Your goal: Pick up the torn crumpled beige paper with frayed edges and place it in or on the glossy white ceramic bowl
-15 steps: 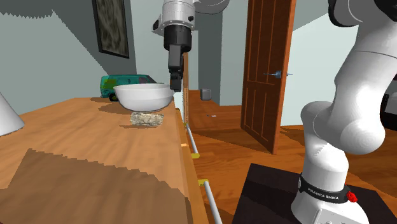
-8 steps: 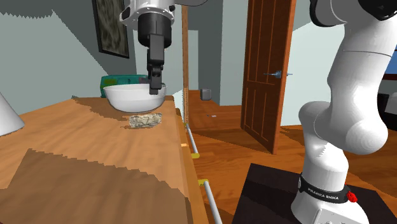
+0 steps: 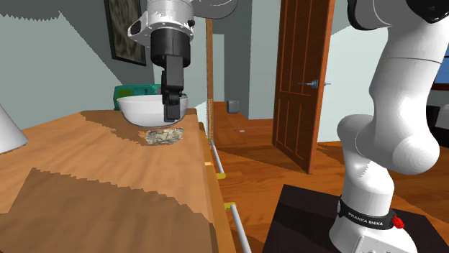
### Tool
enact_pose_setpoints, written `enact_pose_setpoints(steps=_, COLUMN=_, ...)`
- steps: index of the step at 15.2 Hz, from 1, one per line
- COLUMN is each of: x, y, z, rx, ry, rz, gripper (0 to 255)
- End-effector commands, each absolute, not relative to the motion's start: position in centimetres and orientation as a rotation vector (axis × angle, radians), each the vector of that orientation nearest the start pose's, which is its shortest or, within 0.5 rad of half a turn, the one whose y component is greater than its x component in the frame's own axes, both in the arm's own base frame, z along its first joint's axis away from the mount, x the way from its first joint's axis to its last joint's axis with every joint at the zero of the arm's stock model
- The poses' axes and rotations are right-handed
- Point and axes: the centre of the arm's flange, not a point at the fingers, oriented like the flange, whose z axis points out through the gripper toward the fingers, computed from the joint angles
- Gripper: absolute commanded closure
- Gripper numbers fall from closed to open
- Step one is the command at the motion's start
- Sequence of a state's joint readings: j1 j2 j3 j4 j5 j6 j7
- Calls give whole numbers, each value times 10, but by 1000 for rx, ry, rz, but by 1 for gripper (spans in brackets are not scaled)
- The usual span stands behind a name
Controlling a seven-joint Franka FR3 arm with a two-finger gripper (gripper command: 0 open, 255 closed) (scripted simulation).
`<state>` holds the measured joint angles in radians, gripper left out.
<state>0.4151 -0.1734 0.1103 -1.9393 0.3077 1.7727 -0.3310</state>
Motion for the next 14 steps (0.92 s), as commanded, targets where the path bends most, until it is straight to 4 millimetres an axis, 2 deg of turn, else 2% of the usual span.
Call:
enact_pose_setpoints(steps=1, x=425, y=284, z=555, rx=-2637, ry=-1105, rz=29, gripper=0)
enact_pose_setpoints(steps=8, x=425, y=284, z=555, rx=-2637, ry=-1105, rz=29, gripper=0)
enact_pose_setpoints(steps=9, x=425, y=283, z=555, rx=-2637, ry=-1105, rz=29, gripper=255)
enact_pose_setpoints(steps=14, x=425, y=282, z=555, rx=-2637, ry=-1105, rz=29, gripper=255)
